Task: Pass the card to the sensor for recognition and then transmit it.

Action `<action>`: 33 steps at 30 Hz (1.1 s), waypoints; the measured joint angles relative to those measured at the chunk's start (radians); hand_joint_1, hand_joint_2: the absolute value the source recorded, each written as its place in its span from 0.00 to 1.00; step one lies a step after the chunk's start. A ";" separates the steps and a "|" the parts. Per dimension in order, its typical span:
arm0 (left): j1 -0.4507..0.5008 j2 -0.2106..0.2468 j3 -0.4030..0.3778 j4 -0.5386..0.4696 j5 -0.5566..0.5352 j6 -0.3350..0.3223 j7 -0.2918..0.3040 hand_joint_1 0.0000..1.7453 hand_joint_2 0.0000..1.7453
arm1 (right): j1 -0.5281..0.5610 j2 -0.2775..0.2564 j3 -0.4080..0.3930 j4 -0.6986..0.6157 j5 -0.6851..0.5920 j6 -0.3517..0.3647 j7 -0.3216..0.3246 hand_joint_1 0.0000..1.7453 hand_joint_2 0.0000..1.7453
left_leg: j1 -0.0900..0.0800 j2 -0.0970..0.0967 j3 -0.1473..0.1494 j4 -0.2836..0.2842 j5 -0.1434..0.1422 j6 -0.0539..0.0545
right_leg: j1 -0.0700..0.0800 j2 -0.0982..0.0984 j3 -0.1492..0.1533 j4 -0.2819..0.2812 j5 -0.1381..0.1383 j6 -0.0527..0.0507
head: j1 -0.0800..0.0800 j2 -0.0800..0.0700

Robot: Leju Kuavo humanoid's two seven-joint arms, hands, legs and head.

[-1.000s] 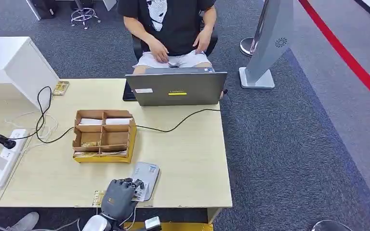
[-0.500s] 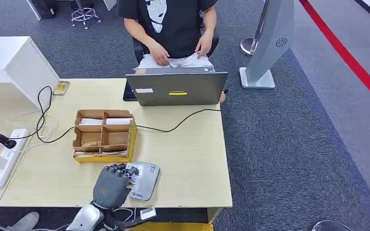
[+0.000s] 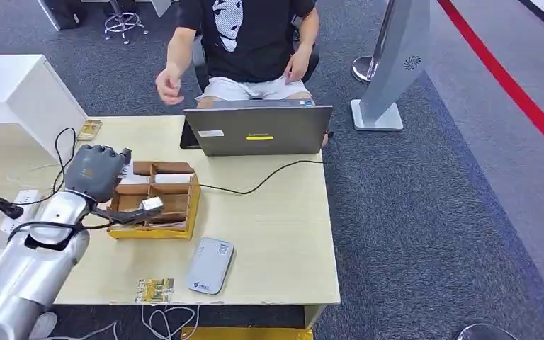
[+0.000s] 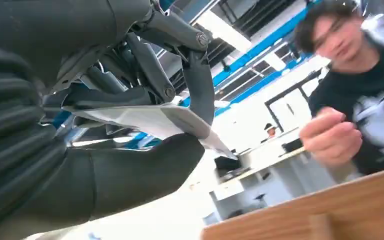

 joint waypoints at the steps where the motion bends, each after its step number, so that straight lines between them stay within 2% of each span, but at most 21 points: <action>1: -0.015 0.005 -0.003 0.023 0.003 0.001 0.000 1.00 1.00 | 0.000 0.000 0.000 0.000 0.002 0.000 0.000 0.00 1.00 | 0.000 0.000 0.000 0.000 0.000 0.000 | 0.000 0.000 0.000 0.000 0.000 0.000 | -0.001 0.000; 6: -0.054 0.014 -0.018 0.104 0.003 0.005 0.000 1.00 1.00 | -0.001 0.000 0.000 0.000 0.002 0.000 0.002 0.00 1.00 | 0.000 0.000 -0.001 0.000 0.000 0.000 | 0.000 0.000 0.000 0.000 0.000 0.000 | -0.001 0.000; 11: -0.067 0.015 -0.019 0.139 0.003 0.007 0.000 1.00 1.00 | -0.002 0.000 0.000 0.000 0.003 0.000 0.003 0.00 1.00 | 0.000 0.000 -0.001 0.000 0.000 0.000 | 0.000 -0.001 0.000 0.000 0.000 0.000 | -0.001 0.000; 16: -0.093 0.016 -0.021 0.183 0.003 0.015 0.026 1.00 1.00 | -0.002 0.000 0.000 0.000 0.018 0.000 0.009 0.00 1.00 | 0.000 0.000 -0.001 0.000 0.000 0.000 | 0.000 0.000 0.000 0.000 0.000 0.000 | -0.001 0.000; 20: -0.122 0.021 -0.021 0.237 0.008 0.087 0.013 1.00 1.00 | -0.002 0.000 0.000 0.000 0.031 0.002 0.008 0.00 1.00 | 0.000 0.000 -0.001 0.000 0.000 0.000 | 0.000 0.000 0.000 0.000 0.000 0.000 | -0.001 0.000; 26: -0.132 0.026 -0.021 0.247 0.030 0.179 0.003 1.00 1.00 | -0.003 0.000 0.000 0.000 0.034 0.002 0.008 0.00 1.00 | 0.000 0.001 -0.001 0.000 -0.001 -0.001 | 0.000 0.001 0.000 0.000 0.000 0.000 | -0.002 0.000; 27: -0.131 0.026 -0.021 0.247 0.033 0.192 0.003 0.96 1.00 | -0.003 0.000 0.000 0.000 0.034 0.002 0.008 0.00 1.00 | 0.000 0.001 -0.001 0.000 -0.001 -0.001 | 0.000 0.001 -0.001 0.000 0.000 0.000 | -0.002 0.000; 28: -0.130 0.026 -0.021 0.247 0.036 0.201 0.003 0.01 1.00 | -0.003 0.000 0.000 0.000 0.035 0.000 0.009 0.00 1.00 | 0.000 0.001 -0.001 0.000 -0.001 -0.001 | 0.000 0.001 -0.001 0.000 0.000 0.000 | -0.002 0.000; 33: -0.105 0.026 -0.019 0.211 0.075 0.212 -0.019 0.00 1.00 | -0.003 0.000 0.000 0.000 0.044 0.000 0.010 0.00 1.00 | 0.000 0.000 -0.001 0.000 -0.001 0.000 | 0.000 0.000 -0.001 0.000 -0.001 0.000 | -0.002 0.000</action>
